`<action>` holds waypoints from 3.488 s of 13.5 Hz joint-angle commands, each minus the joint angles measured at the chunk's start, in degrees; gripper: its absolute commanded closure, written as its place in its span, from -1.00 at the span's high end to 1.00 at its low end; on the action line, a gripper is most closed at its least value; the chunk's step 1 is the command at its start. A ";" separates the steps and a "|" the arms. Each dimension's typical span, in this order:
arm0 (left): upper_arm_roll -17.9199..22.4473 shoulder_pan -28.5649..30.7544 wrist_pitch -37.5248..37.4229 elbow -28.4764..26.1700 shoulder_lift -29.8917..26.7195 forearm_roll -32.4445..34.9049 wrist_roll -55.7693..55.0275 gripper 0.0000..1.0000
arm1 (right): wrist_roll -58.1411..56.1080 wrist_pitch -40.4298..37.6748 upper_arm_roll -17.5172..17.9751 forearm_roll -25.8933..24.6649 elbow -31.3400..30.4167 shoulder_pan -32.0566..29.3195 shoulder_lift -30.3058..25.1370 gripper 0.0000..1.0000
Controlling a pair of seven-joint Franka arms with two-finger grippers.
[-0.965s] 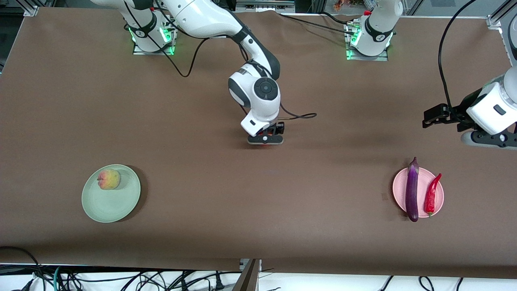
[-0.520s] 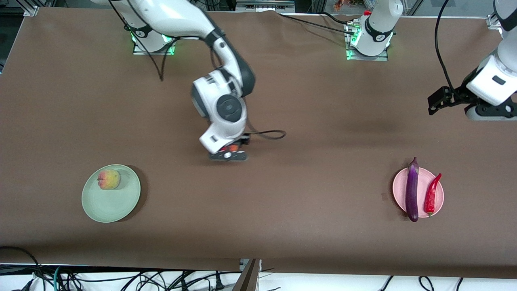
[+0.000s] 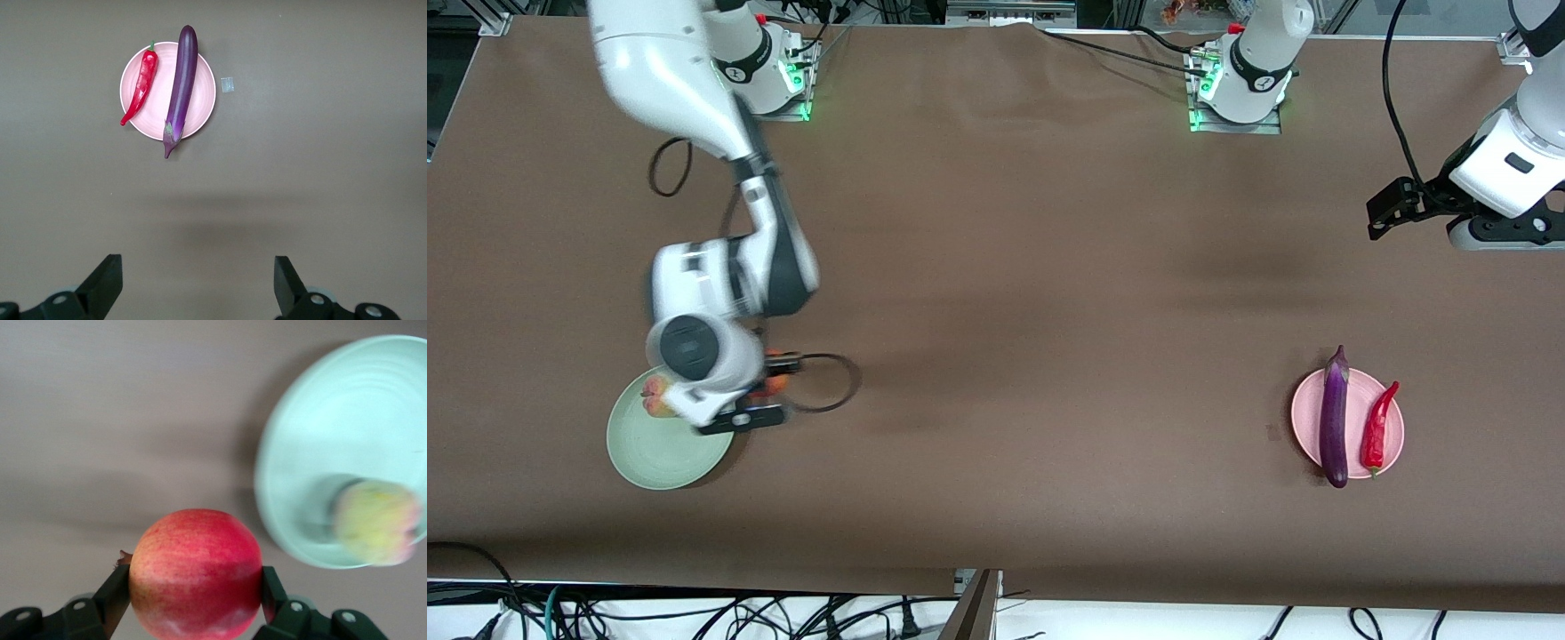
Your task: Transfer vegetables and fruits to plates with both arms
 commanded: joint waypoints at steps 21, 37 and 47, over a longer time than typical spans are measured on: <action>0.36 -1.05 -1.18 0.85 0.05 -1.45 0.45 1.00 | -15.72 -11.06 0.53 5.24 7.47 -12.28 -8.61 1.00; 0.36 -1.14 -1.01 0.85 0.14 -1.45 0.54 1.00 | -8.68 -28.57 15.47 -8.04 -5.01 -21.68 -36.32 1.00; 0.36 -1.14 -1.01 0.85 0.14 -1.54 0.54 1.00 | 0.54 -30.15 17.85 -7.33 -3.61 -22.21 -35.53 1.00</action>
